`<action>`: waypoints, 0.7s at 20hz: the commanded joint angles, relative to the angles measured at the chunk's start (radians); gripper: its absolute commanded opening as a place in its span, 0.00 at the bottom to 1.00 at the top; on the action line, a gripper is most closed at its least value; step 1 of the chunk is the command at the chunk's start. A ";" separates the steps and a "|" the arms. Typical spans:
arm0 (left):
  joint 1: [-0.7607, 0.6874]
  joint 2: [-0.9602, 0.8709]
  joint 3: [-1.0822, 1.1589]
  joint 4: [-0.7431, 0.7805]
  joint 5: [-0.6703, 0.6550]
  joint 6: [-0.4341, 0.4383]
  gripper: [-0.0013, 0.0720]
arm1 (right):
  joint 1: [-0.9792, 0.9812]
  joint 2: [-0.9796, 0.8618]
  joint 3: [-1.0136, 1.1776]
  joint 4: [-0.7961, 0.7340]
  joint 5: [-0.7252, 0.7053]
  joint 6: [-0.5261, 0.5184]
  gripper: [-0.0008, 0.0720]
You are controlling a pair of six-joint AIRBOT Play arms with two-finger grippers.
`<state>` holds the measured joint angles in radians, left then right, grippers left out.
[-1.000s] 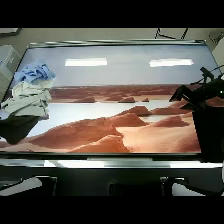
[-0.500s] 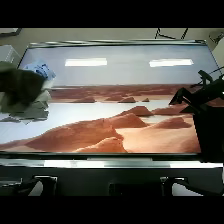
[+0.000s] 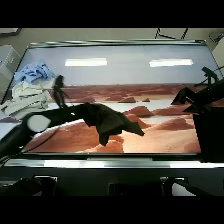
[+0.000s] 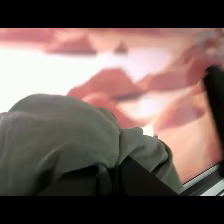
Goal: Fold the clothes and pants, and hang the long-sleeved shirts on hangers.
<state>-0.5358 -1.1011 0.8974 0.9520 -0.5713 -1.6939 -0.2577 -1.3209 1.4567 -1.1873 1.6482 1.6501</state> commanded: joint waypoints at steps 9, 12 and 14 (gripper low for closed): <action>0.294 -0.175 0.122 -0.058 -0.536 0.267 0.86 | 0.192 -0.079 -0.287 -0.025 -0.217 -0.048 0.97; 0.468 -0.165 0.113 -0.059 -0.636 0.282 0.86 | 0.192 -0.130 -0.312 -0.025 -0.216 -0.060 0.97; 0.500 -0.183 0.054 -0.063 -0.619 0.312 0.86 | 0.192 -0.152 -0.312 -0.023 -0.216 -0.058 0.97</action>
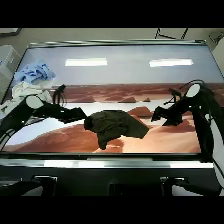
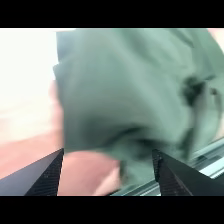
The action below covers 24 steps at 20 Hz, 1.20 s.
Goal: Fold the clothes and pants, and hang the long-sleeved shirts on hangers.
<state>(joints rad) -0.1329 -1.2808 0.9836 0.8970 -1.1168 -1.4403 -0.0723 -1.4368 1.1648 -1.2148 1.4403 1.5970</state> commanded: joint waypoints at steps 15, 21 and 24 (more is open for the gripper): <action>-0.053 -0.177 -0.153 -0.313 0.243 0.292 0.05 | 0.007 -0.046 -0.257 0.236 -0.083 -0.048 0.97; -0.055 -0.110 -0.153 -0.313 0.243 0.293 0.05 | 0.146 -0.046 -0.293 0.294 -0.349 0.030 0.92; -0.053 -0.077 -0.153 -0.313 0.243 0.293 0.05 | 0.176 -0.045 -0.291 0.346 -0.377 0.041 0.29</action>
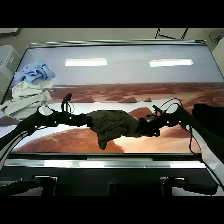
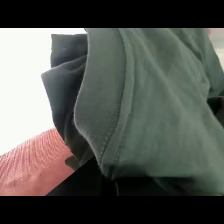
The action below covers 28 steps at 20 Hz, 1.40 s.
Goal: Fold the clothes and pants, and hang the long-sleeved shirts on hangers.
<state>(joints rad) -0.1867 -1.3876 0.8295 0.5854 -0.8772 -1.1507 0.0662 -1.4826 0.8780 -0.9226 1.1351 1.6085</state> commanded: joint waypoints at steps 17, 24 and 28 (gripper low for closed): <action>0.288 0.711 0.851 0.283 0.026 -0.140 0.05 | 0.034 0.584 1.040 -0.668 0.067 0.135 0.06; 0.303 0.708 0.851 0.248 0.084 -0.159 0.05 | 0.034 0.636 1.040 -0.609 0.032 0.135 0.06; 0.303 0.555 0.816 0.288 -0.221 -0.159 0.05 | 0.034 0.495 1.039 -0.615 0.044 0.127 0.06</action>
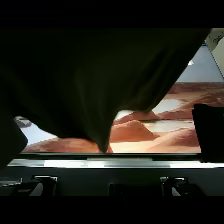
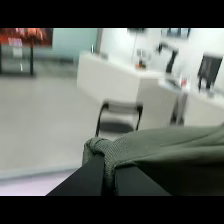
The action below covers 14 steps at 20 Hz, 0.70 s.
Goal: Fold the clothes and pants, and hang the long-sleeved shirts on hangers.
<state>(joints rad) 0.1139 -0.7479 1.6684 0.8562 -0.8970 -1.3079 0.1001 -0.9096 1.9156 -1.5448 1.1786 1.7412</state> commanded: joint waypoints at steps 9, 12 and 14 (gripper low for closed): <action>-0.106 -0.534 -0.668 -0.024 0.009 0.002 0.05 | 0.001 -0.791 0.002 0.290 -0.160 0.129 0.06; -0.125 -0.719 -0.665 -0.151 0.042 0.003 0.05 | 0.001 -0.938 0.002 0.511 -0.128 0.170 0.06; -0.128 -0.787 -0.663 -0.246 0.042 0.050 0.05 | 0.001 -0.982 0.002 0.525 -0.068 0.169 0.06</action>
<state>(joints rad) -0.0006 -1.4067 1.0367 0.7464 -0.9001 -1.2995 0.1005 -1.7817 1.9163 -1.1610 1.0599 1.8786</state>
